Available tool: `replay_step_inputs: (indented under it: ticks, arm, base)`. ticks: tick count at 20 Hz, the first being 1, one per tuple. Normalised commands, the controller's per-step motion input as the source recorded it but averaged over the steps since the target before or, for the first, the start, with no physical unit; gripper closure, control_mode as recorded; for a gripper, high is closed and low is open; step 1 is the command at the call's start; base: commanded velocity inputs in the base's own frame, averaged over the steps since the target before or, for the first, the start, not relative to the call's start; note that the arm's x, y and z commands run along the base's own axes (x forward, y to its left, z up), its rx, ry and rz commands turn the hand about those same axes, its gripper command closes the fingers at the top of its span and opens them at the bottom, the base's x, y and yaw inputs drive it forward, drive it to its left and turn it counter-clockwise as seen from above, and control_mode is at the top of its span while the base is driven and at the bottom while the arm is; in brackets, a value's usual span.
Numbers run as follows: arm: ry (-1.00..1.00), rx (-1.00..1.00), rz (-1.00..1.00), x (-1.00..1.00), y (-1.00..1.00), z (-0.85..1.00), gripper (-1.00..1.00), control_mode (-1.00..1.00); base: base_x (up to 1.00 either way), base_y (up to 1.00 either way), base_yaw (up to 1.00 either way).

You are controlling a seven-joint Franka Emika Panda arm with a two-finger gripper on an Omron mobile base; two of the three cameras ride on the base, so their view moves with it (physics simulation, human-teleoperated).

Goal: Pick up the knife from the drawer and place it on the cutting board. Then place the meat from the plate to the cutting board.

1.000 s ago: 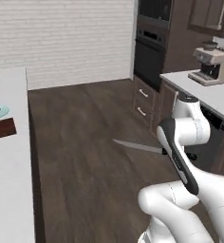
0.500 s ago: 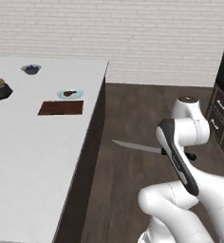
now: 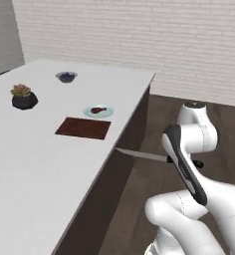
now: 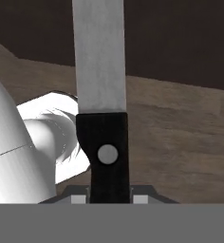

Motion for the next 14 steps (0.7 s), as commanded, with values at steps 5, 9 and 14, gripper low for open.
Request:
replay_step_inputs:
  ticks: [5,9,14]
  arm:
    - [0.00,0.00,0.00,0.00,0.00,0.00,1.00,1.00]
    - [0.00,0.00,0.00,0.00,0.00,0.00,1.00,1.00]
    - [0.00,0.00,0.00,0.00,0.00,0.00,1.00,1.00]
  base:
    - [0.98,-0.61,0.48]
    - [0.78,-0.55,0.55]
    - [0.55,-0.48,0.59]
